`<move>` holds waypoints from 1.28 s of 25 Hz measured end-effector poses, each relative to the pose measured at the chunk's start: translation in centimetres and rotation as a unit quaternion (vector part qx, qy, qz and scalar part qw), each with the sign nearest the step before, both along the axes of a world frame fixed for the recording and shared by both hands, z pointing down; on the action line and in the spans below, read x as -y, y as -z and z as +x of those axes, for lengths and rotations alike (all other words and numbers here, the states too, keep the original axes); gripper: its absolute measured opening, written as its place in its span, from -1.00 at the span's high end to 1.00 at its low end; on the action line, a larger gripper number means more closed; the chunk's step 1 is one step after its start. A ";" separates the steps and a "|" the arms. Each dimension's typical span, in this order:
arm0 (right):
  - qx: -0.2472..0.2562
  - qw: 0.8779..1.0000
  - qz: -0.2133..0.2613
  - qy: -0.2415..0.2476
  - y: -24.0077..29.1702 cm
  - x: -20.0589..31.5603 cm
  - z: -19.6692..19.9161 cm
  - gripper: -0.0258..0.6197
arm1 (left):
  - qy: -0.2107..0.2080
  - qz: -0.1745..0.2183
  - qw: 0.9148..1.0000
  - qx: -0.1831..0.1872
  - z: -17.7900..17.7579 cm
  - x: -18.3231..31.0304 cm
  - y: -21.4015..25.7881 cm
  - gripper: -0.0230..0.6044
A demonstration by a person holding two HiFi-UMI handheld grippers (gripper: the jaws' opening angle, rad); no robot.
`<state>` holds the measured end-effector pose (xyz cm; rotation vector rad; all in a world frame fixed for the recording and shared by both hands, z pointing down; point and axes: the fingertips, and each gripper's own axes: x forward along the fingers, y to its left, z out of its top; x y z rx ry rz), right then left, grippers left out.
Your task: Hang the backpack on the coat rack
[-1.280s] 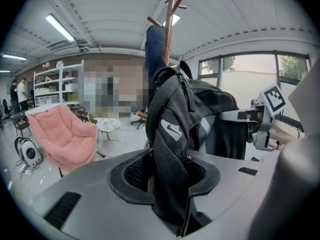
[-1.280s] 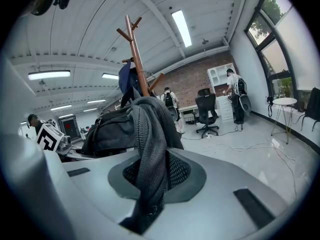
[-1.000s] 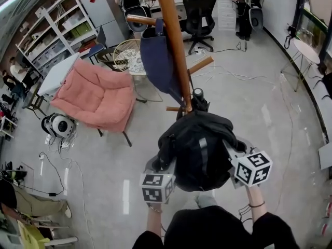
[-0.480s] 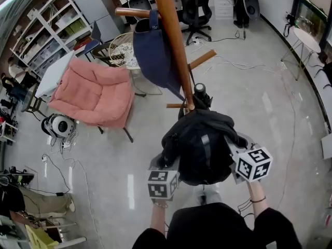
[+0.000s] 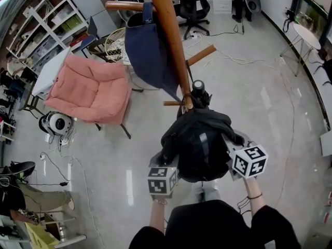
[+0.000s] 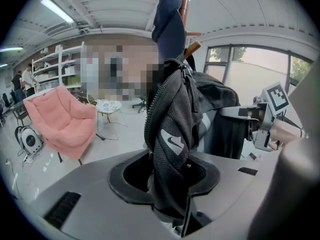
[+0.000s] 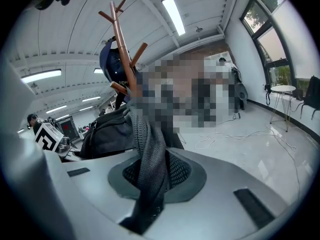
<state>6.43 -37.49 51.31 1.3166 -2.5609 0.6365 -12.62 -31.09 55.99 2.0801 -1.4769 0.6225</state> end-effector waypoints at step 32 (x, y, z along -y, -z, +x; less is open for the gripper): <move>0.012 1.000 0.011 -0.018 -2.2 1.9 -0.2 0.66 | 0.037 0.033 0.999 -0.016 -1.1 3.6 -2.4 0.29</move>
